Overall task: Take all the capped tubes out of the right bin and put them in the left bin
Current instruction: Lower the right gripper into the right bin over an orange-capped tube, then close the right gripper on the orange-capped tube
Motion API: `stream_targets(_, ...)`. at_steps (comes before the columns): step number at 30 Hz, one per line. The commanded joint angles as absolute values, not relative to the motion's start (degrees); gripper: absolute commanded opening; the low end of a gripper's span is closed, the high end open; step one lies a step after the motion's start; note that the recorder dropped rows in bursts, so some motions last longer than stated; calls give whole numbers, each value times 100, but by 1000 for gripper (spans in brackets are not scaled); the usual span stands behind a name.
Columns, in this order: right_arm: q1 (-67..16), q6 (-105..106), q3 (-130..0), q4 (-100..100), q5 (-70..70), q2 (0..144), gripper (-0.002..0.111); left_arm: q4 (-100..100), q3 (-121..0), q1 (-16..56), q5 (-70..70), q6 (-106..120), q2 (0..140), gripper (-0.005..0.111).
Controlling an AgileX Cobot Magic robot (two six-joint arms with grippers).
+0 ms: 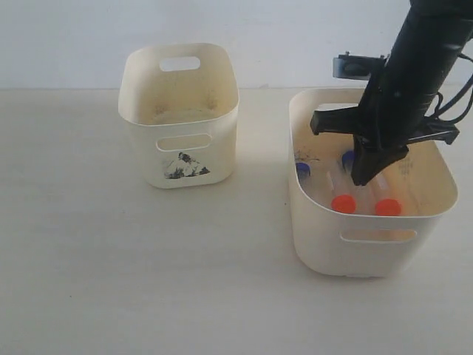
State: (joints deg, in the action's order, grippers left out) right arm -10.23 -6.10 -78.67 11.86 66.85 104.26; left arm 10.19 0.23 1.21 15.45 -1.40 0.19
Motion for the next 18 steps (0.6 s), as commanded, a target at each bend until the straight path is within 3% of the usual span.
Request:
stream_targets(1, -974, -676, -7843, 1413, 6329, 10415, 0, 1013, 0, 114, 1488, -206, 3, 4)
stream_targets(18, -974, -713, -7834, 1128, 5525, 11057, 0, 1013, 0, 114, 1500, -206, 3, 4)
